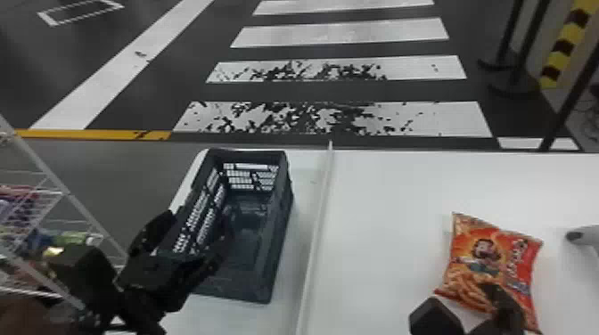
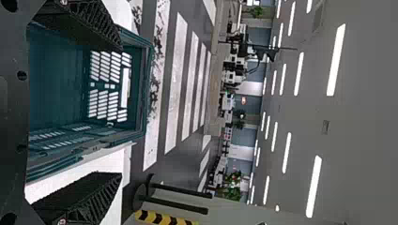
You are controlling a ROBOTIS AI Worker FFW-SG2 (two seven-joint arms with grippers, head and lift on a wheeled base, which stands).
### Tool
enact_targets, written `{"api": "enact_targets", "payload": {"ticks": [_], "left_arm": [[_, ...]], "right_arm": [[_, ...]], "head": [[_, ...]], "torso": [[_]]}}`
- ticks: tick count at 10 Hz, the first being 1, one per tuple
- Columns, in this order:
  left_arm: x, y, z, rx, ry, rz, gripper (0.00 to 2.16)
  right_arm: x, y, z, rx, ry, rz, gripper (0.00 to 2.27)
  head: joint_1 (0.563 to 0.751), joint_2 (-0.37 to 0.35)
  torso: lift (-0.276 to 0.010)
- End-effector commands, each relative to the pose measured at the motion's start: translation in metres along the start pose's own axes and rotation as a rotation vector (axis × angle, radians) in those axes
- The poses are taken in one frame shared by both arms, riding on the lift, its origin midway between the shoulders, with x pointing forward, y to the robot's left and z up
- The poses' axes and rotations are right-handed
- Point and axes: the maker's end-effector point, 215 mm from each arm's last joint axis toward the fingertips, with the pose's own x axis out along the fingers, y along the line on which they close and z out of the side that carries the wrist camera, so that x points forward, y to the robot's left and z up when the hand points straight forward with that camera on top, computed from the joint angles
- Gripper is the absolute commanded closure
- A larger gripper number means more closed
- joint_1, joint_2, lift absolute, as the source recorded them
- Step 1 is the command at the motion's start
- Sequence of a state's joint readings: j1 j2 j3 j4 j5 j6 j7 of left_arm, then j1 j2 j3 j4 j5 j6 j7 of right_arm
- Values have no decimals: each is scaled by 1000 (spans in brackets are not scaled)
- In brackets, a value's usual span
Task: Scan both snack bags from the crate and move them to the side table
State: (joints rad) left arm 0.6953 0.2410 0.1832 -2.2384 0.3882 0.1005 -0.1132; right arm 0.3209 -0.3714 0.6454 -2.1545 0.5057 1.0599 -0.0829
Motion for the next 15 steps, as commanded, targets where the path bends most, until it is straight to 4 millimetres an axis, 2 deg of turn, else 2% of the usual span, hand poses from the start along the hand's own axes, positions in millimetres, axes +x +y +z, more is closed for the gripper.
{"api": "enact_targets", "payload": {"ticks": [1, 3, 8, 9, 10, 11, 12, 13, 14, 15], "left_arm": [[-3, 0, -5, 7, 15, -6, 36], [-10, 0, -12, 7, 23, -15, 36], [-21, 4, -11, 10, 12, -9, 36], [-22, 4, -12, 12, 13, -10, 36], [-23, 4, -13, 15, 17, -9, 36], [-22, 4, -14, 13, 17, -7, 36], [-21, 4, -14, 14, 17, -7, 39], [-20, 4, -12, 15, 12, -7, 39], [-19, 5, -13, 15, 15, -7, 39], [-19, 6, -15, 14, 19, -5, 39]], "right_arm": [[13, 7, 8, -31, -14, 5, 76], [28, 1, 16, -52, -42, -8, 83], [53, -18, -3, -122, -50, -7, 117], [57, -27, -10, -137, -42, -12, 215], [60, -31, -13, -149, -42, -12, 481], [61, -34, -17, -158, -40, -12, 1025], [62, -33, -15, -155, -51, -8, 1639], [62, -29, -8, -148, -98, 10, 2145], [53, -26, 12, -115, -203, 20, 2246], [40, -36, 32, -4, -285, 44, 2246]], "head": [[695, 196], [695, 214], [695, 193], [695, 186], [695, 177], [695, 164], [695, 154], [695, 152], [695, 154], [695, 167]], "torso": [[-95], [-95], [-95], [-95], [-95], [-95], [-95], [-95], [-95], [-95]]}}
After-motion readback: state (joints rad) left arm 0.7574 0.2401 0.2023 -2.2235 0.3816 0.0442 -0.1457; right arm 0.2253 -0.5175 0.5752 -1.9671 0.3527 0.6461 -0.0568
